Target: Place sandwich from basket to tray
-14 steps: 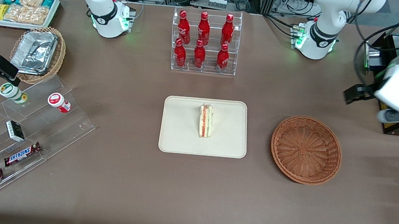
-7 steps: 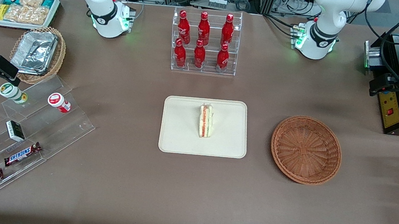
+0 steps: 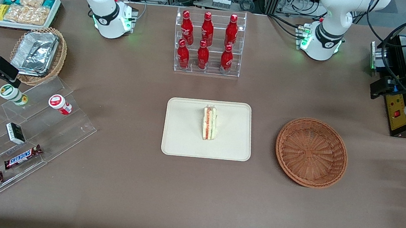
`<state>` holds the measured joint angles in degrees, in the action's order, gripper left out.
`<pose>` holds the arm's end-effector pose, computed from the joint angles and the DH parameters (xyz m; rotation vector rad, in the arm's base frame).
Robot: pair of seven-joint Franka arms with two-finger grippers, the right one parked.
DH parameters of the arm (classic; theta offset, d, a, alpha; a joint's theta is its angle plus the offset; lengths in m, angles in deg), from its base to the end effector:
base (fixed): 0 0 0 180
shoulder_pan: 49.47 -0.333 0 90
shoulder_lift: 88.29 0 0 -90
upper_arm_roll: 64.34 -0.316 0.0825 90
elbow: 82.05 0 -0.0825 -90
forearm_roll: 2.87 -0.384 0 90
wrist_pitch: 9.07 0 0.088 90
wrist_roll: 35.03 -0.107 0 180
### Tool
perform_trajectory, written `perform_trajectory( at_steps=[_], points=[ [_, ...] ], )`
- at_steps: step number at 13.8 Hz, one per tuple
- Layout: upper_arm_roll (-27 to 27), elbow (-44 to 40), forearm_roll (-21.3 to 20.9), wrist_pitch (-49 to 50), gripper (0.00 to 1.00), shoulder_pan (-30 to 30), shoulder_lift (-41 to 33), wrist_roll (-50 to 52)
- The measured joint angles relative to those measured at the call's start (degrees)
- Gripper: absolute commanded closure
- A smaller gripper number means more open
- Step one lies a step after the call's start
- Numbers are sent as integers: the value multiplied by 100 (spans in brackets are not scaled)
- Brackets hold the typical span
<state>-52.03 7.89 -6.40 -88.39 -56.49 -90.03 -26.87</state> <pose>0.5230 -0.0428 0.6265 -3.0467 -0.0874 0.2240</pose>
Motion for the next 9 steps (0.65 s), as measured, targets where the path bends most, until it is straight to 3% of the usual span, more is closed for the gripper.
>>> perform_trajectory(
  at_steps=[9],
  points=[
    [-10,-36,183,-374,0,-13,38,-3]
  ],
)
